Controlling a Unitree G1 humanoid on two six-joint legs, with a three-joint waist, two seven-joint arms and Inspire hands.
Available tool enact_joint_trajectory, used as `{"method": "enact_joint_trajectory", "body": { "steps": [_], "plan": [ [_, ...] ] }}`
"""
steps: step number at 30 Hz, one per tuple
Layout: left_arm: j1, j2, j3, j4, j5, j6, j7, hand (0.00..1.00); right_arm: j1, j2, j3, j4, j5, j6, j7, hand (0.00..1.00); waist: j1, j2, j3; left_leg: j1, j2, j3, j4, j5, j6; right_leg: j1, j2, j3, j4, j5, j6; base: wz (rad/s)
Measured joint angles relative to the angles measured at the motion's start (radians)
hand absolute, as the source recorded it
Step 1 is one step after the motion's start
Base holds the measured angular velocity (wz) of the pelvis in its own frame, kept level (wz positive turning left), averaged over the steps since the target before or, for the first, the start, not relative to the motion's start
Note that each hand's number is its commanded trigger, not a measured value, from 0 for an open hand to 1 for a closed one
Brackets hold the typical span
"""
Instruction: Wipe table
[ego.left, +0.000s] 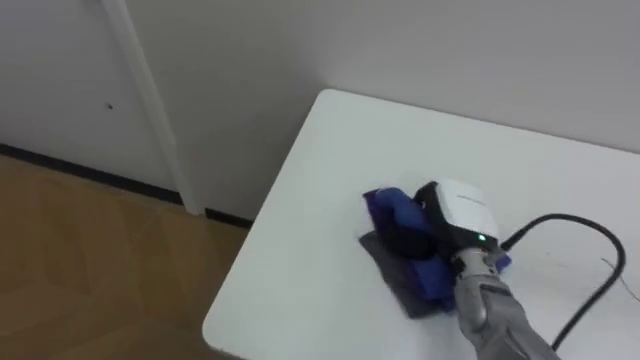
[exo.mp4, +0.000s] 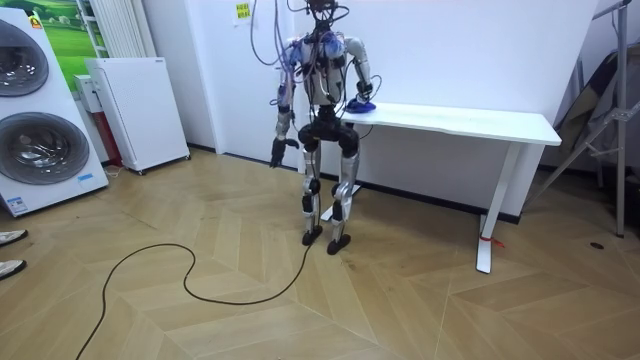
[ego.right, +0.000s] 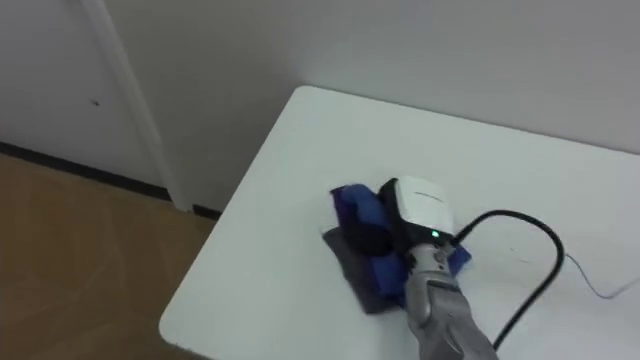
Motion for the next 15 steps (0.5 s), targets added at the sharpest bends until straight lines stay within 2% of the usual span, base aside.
{"method": "enact_joint_trajectory", "body": {
  "steps": [1, 3, 4, 5, 7, 8, 9, 12, 15],
  "plan": [
    [0.008, 0.001, 0.002, -0.003, 0.002, 0.0, 0.001, 0.0, 0.008, -0.005, -0.009, 0.002, 0.007, -0.012, -0.006, 1.0, -0.002, 0.001, -0.0011, 0.003, 0.0, -0.01, -0.001, 0.0, 0.0, 0.002, 0.0, -0.003, 0.003, 0.0, 0.0, 0.44],
    [0.031, 0.014, 0.004, -0.004, 0.002, 0.001, 0.001, 0.0, 0.052, -0.014, -0.064, 0.035, 0.025, -0.072, -0.034, 1.0, -0.032, 0.0, -0.0034, 0.007, 0.0, -0.047, -0.001, 0.0, 0.0, 0.004, -0.001, -0.005, 0.016, -0.004, 0.007, 0.43],
    [0.034, 0.018, 0.008, -0.003, 0.002, 0.001, 0.001, 0.0, 0.062, -0.02, -0.075, 0.045, 0.033, -0.086, -0.053, 1.0, -0.038, -0.004, -0.0053, 0.009, 0.0, -0.053, -0.002, 0.0, 0.0, 0.006, -0.002, -0.005, 0.018, -0.005, 0.008, 0.33],
    [0.042, 0.022, 0.021, -0.001, 0.004, -0.001, 0.006, 0.0, 0.09, -0.036, -0.104, 0.067, 0.052, -0.123, -0.091, 1.0, -0.051, -0.005, -0.0044, 0.019, 0.0, -0.064, -0.006, 0.0, 0.0, 0.018, -0.002, -0.008, 0.015, -0.005, 0.009, 0.22],
    [0.045, 0.023, 0.065, 0.002, 0.025, -0.016, 0.015, 0.0, 0.151, -0.058, -0.176, 0.089, 0.059, -0.162, -0.151, 1.0, -0.066, -0.009, -0.0041, 0.037, -0.003, -0.061, -0.01, 0.0, 0.0, 0.038, -0.004, -0.006, 0.014, -0.005, 0.01, 0.2],
    [0.049, 0.026, 0.098, 0.002, 0.047, -0.029, 0.024, 0.0, 0.193, -0.068, -0.237, 0.118, 0.063, -0.191, -0.196, 1.0, -0.089, -0.014, -0.0083, 0.04, -0.007, -0.048, -0.009, 0.0, 0.0, 0.051, -0.005, -0.007, 0.007, -0.005, 0.01, 0.29],
    [0.05, 0.03, 0.122, 0.003, 0.051, -0.037, 0.032, 0.0, 0.229, -0.085, -0.3, 0.149, 0.077, -0.21, -0.237, 1.0, -0.11, -0.018, -0.0185, 0.038, -0.009, -0.018, -0.011, 0.0, 0.0, 0.059, -0.007, -0.001, -0.004, -0.005, 0.01, 0.28],
    [0.06, 0.034, 0.147, 0.003, 0.067, -0.039, 0.06, 0.0, 0.275, -0.128, -0.427, 0.234, 0.115, -0.222, -0.285, 1.0, -0.123, -0.023, -0.0242, 0.049, -0.009, 0.049, -0.013, 0.0, 0.0, 0.067, -0.014, 0.0, -0.005, -0.007, 0.014, -0.1],
    [0.063, 0.039, 0.18, 0.003, 0.089, -0.04, 0.061, 0.0, 0.303, -0.162, -0.525, 0.304, 0.115, -0.223, -0.293, 1.0, -0.132, -0.025, -0.0296, 0.047, -0.011, 0.059, -0.012, 0.0, 0.001, 0.07, -0.017, -0.003, -0.006, -0.008, 0.015, -0.2]
  ]
}}
